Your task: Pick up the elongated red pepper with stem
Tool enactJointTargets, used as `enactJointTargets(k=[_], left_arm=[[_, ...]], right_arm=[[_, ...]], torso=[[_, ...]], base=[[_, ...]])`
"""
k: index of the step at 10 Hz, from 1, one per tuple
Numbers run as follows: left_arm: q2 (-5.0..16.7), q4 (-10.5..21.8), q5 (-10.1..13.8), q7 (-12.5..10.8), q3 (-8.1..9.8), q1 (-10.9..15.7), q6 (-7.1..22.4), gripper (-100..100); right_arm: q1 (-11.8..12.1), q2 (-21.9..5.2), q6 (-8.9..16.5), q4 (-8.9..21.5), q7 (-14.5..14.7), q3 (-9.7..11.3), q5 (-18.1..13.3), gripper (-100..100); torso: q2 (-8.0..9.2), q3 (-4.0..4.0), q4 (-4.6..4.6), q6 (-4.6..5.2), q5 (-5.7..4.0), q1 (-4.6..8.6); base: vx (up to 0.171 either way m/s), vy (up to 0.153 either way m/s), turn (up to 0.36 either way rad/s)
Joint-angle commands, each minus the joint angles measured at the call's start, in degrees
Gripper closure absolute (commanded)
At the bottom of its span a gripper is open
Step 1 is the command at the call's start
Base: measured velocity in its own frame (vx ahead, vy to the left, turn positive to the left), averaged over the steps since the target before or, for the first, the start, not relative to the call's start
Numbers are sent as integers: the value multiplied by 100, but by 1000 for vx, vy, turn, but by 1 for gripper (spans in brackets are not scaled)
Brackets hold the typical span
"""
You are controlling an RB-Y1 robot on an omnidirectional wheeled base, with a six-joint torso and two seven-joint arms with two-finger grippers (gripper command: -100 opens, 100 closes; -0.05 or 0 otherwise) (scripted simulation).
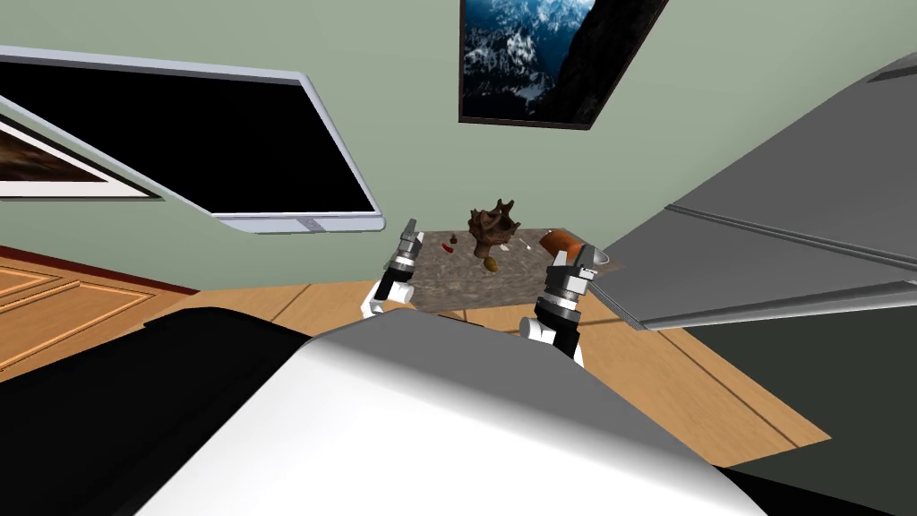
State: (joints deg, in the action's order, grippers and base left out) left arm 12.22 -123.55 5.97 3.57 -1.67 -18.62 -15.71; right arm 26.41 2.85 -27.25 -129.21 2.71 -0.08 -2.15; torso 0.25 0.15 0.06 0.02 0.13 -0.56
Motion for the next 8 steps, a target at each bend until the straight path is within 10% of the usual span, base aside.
enactJointTargets(k=[1, 8], left_arm=[[222, 220, 67, -43, 46, 255, 286, -100], [746, 817, 239, -92, 107, 886, 1233, -100]], right_arm=[[0, 0, 0, 0, 0, 0, 0, 0], [1, 0, 0, 0, 0, 0, 0, 0]], torso=[[0, 0, 0, 0, 0, 0], [-13, -8, -3, -1, -4, 17]], base=[[-82, 133, -160], [-52, 85, -111]])
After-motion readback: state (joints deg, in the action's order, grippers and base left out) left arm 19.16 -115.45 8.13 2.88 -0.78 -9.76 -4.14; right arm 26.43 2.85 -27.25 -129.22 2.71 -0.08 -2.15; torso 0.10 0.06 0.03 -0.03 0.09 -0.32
